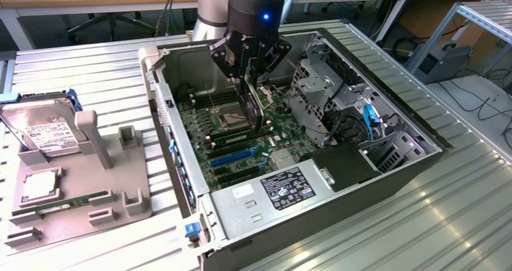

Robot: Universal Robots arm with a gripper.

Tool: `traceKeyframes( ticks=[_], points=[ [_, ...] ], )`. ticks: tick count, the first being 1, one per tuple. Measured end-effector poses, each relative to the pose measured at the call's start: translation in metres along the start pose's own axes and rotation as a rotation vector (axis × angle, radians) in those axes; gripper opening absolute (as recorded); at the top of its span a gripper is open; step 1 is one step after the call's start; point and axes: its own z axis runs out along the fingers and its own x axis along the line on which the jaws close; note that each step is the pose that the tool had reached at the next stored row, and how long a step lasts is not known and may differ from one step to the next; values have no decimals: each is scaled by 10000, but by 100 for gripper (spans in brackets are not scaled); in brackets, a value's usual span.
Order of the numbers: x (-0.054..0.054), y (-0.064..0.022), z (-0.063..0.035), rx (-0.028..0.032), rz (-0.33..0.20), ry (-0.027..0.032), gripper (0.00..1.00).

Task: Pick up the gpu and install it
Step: 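Pick up the gpu and move the gpu toward the slot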

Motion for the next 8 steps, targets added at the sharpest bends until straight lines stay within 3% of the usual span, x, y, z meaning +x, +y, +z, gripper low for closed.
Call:
traceKeyframes(
  ticks=[8],
  points=[
    [-33,12,34,6,0,0,27]
  ],
)
